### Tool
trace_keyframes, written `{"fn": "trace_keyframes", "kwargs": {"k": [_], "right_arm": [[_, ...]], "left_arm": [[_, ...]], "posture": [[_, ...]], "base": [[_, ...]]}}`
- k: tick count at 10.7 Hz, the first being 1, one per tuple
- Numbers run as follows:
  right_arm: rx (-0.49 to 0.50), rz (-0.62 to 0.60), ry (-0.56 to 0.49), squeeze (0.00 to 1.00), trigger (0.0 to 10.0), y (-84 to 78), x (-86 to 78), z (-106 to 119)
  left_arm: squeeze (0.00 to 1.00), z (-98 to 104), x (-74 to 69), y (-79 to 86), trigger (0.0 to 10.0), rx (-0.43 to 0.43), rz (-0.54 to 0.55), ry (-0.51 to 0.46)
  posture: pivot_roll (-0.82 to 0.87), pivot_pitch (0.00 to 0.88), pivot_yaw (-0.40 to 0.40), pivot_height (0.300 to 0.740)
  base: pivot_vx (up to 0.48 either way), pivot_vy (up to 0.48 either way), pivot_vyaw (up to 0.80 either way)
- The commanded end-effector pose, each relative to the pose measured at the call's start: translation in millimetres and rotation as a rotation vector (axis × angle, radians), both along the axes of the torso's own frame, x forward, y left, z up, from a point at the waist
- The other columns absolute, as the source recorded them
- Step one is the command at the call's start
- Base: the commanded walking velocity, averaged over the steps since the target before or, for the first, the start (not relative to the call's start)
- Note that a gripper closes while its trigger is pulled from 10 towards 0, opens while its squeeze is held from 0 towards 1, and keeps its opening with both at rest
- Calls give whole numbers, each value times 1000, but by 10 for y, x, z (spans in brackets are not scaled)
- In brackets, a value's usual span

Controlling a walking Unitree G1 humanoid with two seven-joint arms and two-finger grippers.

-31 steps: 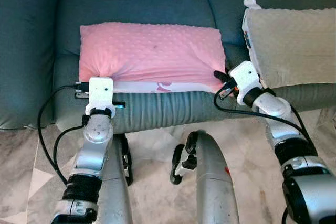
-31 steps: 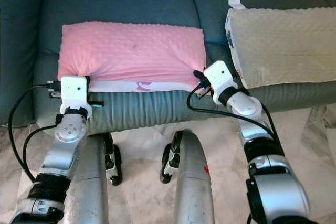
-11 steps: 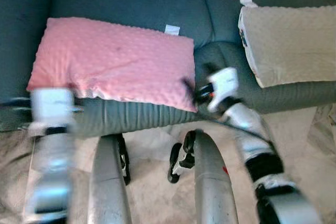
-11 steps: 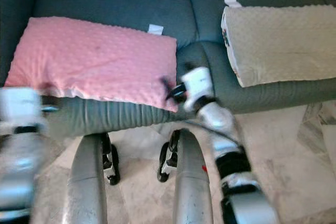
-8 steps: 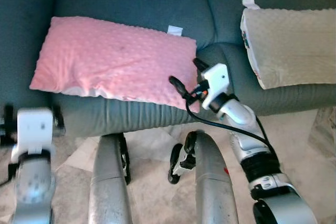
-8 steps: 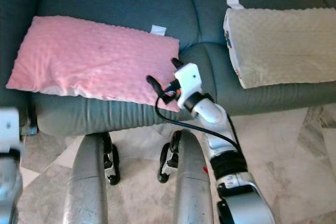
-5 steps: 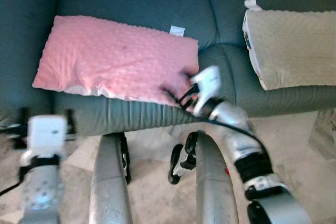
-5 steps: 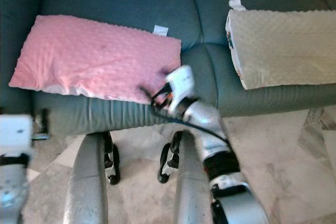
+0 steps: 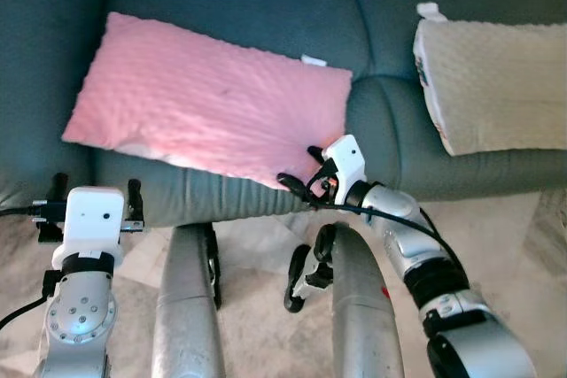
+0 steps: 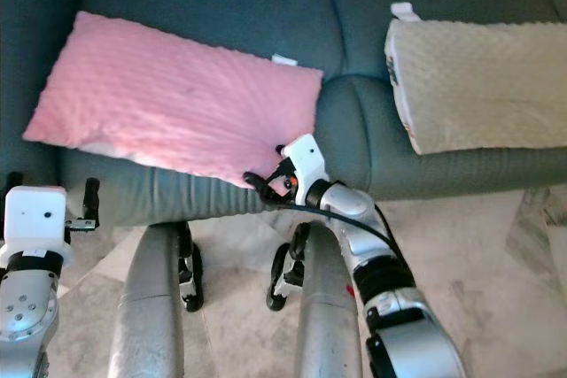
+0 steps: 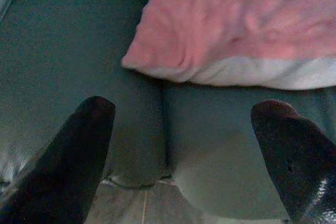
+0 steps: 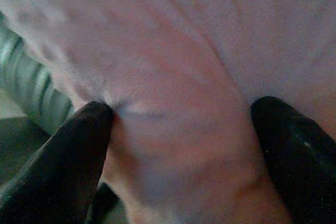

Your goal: Move the pillow to the sofa

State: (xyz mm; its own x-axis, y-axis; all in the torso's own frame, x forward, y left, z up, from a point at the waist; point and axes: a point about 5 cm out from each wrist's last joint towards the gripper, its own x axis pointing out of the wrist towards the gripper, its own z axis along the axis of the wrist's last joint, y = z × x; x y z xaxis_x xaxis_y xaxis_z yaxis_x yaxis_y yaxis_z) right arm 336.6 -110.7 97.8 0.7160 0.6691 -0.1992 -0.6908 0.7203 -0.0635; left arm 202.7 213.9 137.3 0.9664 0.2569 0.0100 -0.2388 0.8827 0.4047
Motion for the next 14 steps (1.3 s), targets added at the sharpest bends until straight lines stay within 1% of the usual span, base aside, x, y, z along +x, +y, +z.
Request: {"fn": "trace_keyframes", "kwargs": {"k": [1, 4, 5, 6, 9, 10, 11, 12, 14], "right_arm": [[-70, -82, 115, 1000, 10000, -222, -99, -290], [-188, -253, 106, 1000, 10000, -630, 9, -268], [-231, -307, 102, 1000, 10000, -743, 34, -253], [-233, -340, 97, 1000, 10000, -808, 55, -232], [-234, -363, 58, 1000, 10000, -836, 92, -184], [-243, -375, 6, 918, 10000, -843, 111, -135], [-213, -376, -63, 298, 10000, -814, 138, -35], [-201, -367, -124, 0, 10000, -779, 147, 44], [-144, -412, -232, 0, 10000, -776, 181, 220]], "left_arm": [[0, -93, -46, 13, 10000, -15, 10, 54], [0, -94, -53, 29, 10000, -20, 18, 58], [0, -100, -54, 33, 10000, -21, 21, 60], [0, -100, -40, 28, 10000, -23, 21, 59], [0, -109, -12, 8, 10000, -28, 16, 56], [0, -109, -6, 13, 10000, -27, 21, 55], [0, -106, -2, 26, 10000, -24, 26, 54], [0, -111, -1, 31, 10000, -23, 29, 54], [0, -116, 15, 12, 10000, -25, 27, 51]], "posture": [[111, 440, -60, 621], [117, 439, -62, 621], [116, 437, -63, 621], [112, 435, -64, 621], [107, 432, -65, 621], [109, 431, -65, 621], [108, 431, -65, 621], [106, 428, -63, 621], [98, 423, -62, 621]], "base": [[0, 0, 0], [0, 0, 0], [0, 0, 0], [0, 0, 0], [0, 0, 0], [0, 0, 0], [0, 0, 0], [0, 0, 0], [0, 0, 0]]}}
